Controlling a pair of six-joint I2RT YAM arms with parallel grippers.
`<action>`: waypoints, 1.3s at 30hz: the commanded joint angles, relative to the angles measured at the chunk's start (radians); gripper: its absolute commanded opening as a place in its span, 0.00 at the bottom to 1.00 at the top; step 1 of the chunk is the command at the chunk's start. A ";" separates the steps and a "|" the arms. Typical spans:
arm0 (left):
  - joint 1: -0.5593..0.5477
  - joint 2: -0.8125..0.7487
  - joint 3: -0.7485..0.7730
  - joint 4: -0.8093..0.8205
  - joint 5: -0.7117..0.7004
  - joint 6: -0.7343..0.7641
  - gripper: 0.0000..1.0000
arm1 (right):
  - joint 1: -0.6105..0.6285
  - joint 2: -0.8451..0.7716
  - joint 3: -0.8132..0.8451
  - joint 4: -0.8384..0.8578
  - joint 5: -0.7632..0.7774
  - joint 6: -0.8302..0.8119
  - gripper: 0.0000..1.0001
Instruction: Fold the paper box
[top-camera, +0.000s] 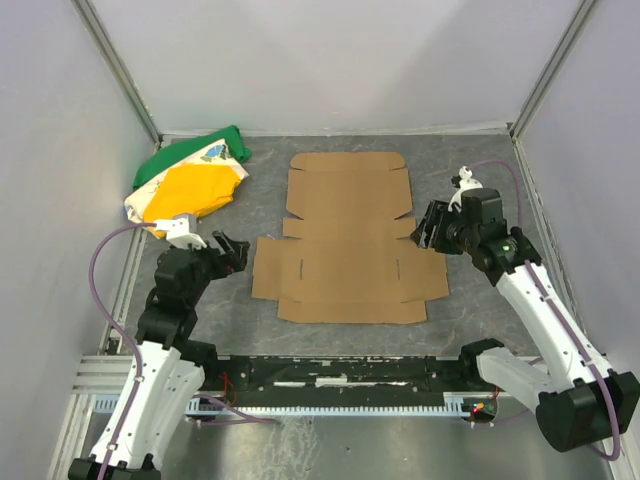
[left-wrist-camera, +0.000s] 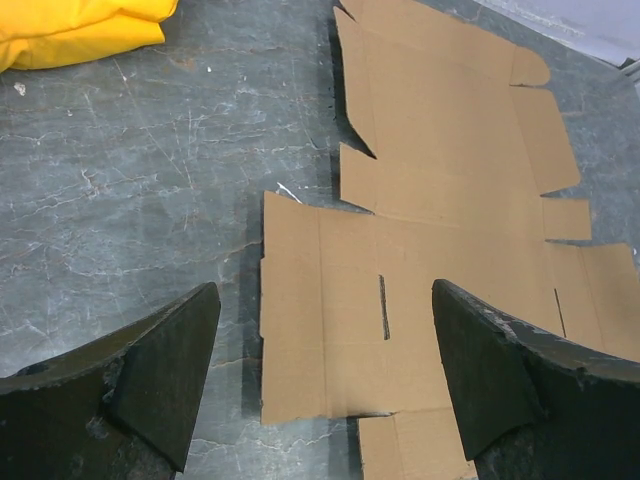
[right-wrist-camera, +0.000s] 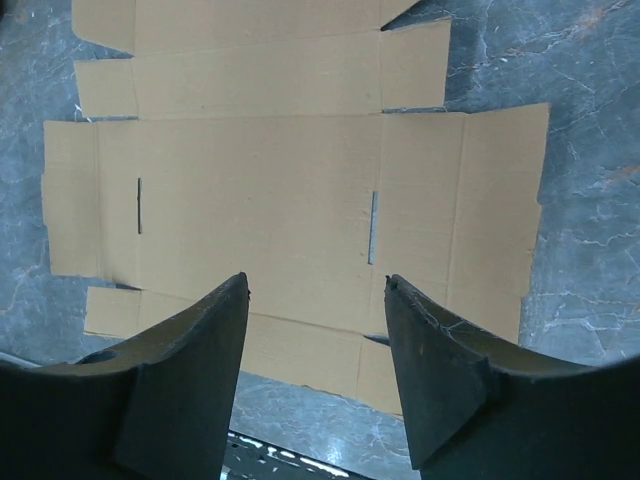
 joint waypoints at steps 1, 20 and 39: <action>-0.001 0.007 0.005 0.039 0.020 -0.030 0.93 | 0.001 0.018 0.007 0.082 -0.041 0.018 0.66; -0.001 -0.013 -0.001 0.044 0.019 -0.034 0.93 | -0.066 0.122 0.130 -0.028 0.025 -0.034 0.85; -0.004 0.216 0.070 0.187 0.552 -0.036 0.33 | -0.148 0.560 0.256 0.186 -0.094 0.030 0.70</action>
